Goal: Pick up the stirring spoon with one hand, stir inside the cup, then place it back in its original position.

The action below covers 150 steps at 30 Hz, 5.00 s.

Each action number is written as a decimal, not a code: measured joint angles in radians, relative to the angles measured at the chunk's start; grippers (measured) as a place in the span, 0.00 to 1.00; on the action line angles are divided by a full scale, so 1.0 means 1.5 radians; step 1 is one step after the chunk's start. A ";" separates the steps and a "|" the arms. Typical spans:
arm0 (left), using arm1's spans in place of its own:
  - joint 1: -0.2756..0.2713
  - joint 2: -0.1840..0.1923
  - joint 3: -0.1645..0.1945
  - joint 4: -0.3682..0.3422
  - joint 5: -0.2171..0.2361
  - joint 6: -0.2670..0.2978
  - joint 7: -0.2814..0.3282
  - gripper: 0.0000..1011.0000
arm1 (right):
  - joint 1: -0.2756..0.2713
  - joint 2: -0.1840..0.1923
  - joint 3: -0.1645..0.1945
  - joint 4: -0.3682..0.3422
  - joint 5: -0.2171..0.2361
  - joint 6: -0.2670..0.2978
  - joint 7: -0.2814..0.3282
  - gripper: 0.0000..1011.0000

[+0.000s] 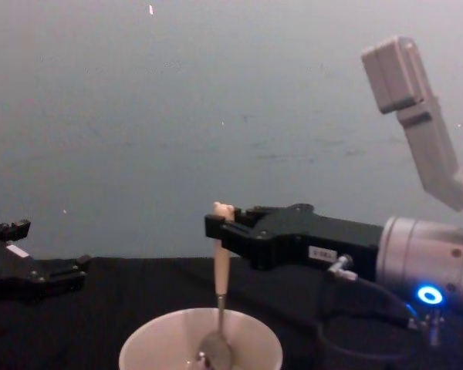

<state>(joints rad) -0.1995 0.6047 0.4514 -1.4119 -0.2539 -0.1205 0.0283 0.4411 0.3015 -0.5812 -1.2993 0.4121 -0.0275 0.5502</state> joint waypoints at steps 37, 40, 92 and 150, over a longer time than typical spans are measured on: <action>0.000 0.000 0.000 0.000 0.000 0.000 0.000 0.99 | -0.049 0.044 -0.023 -0.090 0.021 0.028 0.042 0.21; 0.000 0.000 0.000 0.000 0.000 0.000 0.000 0.99 | -0.035 0.026 -0.026 -0.069 0.018 0.031 0.032 0.21; 0.000 0.000 0.000 0.000 0.000 0.000 0.000 0.99 | -0.051 0.044 -0.029 -0.101 -0.004 0.034 0.030 0.21; 0.000 0.000 0.000 0.000 0.000 0.000 0.000 0.99 | -0.040 0.051 -0.013 -0.103 0.032 0.061 0.016 0.21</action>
<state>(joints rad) -0.1995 0.6047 0.4514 -1.4120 -0.2539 -0.1205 0.0283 0.3810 0.3787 -0.6004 -1.4532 0.4595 0.0644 0.5741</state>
